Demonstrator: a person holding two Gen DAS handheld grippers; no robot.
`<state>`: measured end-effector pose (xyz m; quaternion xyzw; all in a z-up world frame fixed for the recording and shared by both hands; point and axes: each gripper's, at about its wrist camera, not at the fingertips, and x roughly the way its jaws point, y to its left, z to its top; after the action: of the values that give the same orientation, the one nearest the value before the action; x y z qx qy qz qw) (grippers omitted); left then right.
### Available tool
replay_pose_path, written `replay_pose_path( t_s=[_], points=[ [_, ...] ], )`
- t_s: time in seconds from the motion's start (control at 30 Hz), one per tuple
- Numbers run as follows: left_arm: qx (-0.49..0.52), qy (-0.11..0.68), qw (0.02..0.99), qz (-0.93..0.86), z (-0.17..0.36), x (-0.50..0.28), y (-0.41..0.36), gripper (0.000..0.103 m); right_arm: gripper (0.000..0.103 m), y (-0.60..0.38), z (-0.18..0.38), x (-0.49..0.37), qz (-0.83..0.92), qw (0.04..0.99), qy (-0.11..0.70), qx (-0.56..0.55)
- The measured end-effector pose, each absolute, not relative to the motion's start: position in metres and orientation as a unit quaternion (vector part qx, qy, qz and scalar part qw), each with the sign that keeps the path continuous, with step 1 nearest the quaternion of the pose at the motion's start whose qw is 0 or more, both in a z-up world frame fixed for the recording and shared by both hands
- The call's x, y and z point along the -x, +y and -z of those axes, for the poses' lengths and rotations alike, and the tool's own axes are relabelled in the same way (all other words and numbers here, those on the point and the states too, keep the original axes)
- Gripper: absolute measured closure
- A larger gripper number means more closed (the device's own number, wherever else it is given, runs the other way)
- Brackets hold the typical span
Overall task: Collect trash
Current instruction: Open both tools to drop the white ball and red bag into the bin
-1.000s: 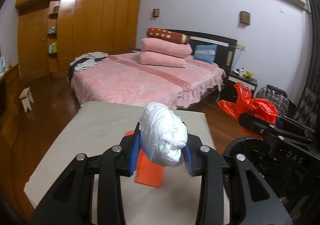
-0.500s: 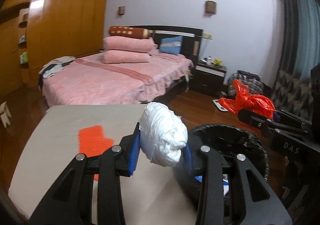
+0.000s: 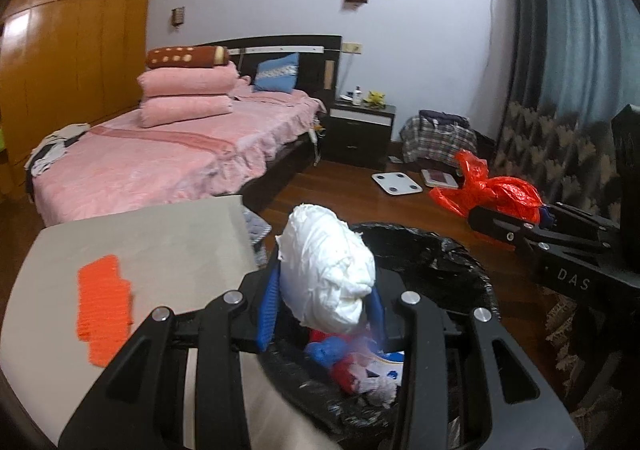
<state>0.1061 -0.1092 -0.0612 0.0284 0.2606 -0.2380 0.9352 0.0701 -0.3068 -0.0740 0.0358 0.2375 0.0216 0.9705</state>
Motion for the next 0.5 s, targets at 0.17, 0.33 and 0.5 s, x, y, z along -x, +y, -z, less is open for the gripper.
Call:
replay_pose_path(
  t_s=[0.17,0.33,0.5],
  points=[
    [-0.032,0.266,0.930,0.253,0.069,-0.115,-0.127,0.067,0.059,-0.322,0.081,-0.070,-0.009,0.969,0.243,-0.038],
    [-0.035,0.268,0.927,0.262,0.072,-0.125,-0.141,0.067,0.059,-0.331,0.088,-0.072,-0.001,0.967,0.251,-0.042],
    [-0.032,0.271,0.923,0.273,0.074,-0.133,-0.148,0.061,0.057,-0.338,0.095,-0.075,0.005,0.965,0.258,-0.044]
  ],
)
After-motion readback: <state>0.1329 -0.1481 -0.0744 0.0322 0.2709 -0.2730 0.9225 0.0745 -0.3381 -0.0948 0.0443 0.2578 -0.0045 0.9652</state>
